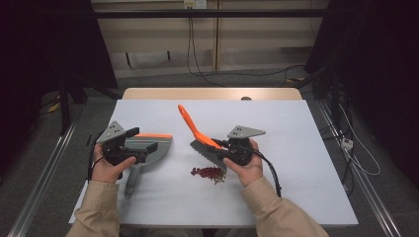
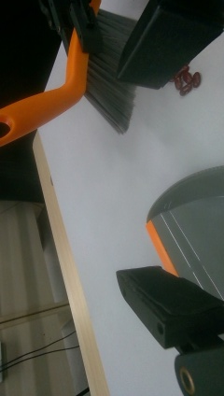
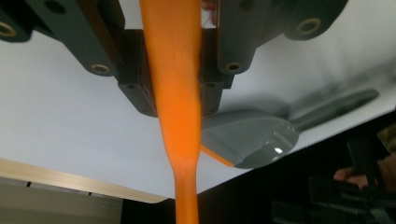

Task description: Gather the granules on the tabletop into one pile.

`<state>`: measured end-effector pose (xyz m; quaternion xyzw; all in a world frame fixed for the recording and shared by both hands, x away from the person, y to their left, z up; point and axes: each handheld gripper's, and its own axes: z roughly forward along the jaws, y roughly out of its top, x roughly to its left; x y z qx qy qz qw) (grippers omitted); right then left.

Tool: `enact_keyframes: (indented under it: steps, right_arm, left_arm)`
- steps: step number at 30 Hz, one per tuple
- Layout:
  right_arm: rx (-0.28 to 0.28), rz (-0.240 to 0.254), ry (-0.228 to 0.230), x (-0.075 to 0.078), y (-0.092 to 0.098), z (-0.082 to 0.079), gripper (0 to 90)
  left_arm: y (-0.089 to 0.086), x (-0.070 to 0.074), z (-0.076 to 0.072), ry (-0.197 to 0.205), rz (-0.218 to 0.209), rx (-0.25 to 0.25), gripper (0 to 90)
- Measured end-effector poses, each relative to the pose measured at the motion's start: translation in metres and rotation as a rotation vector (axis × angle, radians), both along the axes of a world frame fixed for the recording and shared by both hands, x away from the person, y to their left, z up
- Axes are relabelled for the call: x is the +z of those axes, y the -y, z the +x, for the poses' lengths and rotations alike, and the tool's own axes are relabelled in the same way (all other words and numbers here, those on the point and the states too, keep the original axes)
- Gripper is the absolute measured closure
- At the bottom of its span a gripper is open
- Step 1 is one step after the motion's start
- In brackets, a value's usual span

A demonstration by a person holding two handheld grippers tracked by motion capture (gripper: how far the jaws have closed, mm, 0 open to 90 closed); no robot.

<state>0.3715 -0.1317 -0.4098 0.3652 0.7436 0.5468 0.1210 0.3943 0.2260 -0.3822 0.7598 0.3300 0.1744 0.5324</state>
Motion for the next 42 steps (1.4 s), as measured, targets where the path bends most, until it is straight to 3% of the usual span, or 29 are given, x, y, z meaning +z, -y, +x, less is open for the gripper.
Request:
enact_keyframes:
  steps: [4, 6, 10, 14, 16, 20, 26, 28, 35, 39, 42]
  right_arm:
    - [-0.040, 0.013, -0.032, -0.003, -0.021, -0.011, 70.8]
    - [-0.034, 0.007, -0.034, -0.006, -0.032, -0.015, 70.8]
    - [-0.013, 0.016, -0.082, -0.014, -0.054, -0.021, 70.8]
    - [0.002, 0.015, -0.124, -0.023, -0.065, -0.024, 70.7]
    - [-0.009, -0.013, -0.119, -0.026, -0.068, -0.026, 70.7]
    - [-0.034, -0.037, -0.111, -0.026, -0.064, -0.025, 70.8]
    - [-0.086, 0.016, -0.163, -0.029, -0.039, -0.021, 70.9]
    - [-0.103, 0.008, -0.161, -0.029, -0.035, -0.021, 70.9]
    - [-0.108, 0.055, -0.189, -0.030, -0.027, -0.019, 70.9]
    - [-0.084, 0.097, -0.180, -0.026, -0.025, -0.018, 70.9]
    - [-0.078, 0.091, -0.137, -0.016, -0.023, -0.017, 70.8]
  left_arm:
    - [0.001, 0.001, -0.002, 0.008, 0.004, -0.001, 5.9]
    - [0.001, 0.001, -0.003, 0.007, 0.005, -0.004, 5.9]
    - [0.000, 0.002, -0.003, 0.008, 0.001, -0.001, 5.9]
    - [-0.001, 0.002, -0.003, 0.009, 0.002, 0.001, 5.9]
    - [-0.001, 0.001, -0.003, 0.010, 0.004, 0.000, 5.9]
    - [0.001, 0.001, -0.004, 0.007, 0.012, -0.005, 5.9]
    - [0.000, -0.001, -0.006, 0.000, 0.021, -0.001, 5.8]
    - [-0.002, -0.001, -0.008, -0.001, 0.027, 0.001, 5.9]
    - [-0.008, -0.007, -0.017, -0.027, 0.048, 0.006, 5.7]
    - [-0.011, -0.013, -0.022, -0.052, 0.057, 0.013, 5.7]
    - [-0.012, -0.017, -0.026, -0.062, 0.073, 0.012, 5.6]
